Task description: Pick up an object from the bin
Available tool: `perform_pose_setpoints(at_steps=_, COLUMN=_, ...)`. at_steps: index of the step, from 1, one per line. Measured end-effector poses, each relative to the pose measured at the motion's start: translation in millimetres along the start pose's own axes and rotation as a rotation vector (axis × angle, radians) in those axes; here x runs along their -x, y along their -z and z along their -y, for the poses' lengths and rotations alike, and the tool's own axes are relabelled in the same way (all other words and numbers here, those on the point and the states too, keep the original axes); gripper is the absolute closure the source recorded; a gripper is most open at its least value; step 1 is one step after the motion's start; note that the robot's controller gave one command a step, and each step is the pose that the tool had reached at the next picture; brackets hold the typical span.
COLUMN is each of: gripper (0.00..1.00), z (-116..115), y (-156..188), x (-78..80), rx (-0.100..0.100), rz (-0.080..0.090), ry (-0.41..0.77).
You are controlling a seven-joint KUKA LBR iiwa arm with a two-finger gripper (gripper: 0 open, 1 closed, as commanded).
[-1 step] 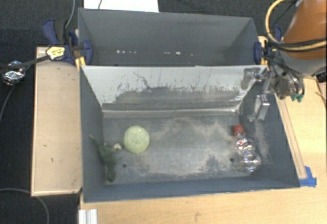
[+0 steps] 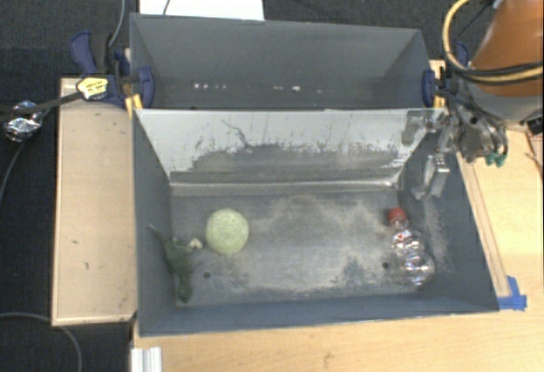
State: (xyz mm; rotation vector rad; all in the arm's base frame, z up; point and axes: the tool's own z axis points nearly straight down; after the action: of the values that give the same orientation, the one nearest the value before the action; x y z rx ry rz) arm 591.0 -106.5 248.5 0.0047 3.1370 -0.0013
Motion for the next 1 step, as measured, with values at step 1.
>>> perform_pose_setpoints(at_steps=1, gripper=0.00, z=1.0, y=-17.0, x=-5.4, rx=-0.001, rz=0.005, ry=0.060)
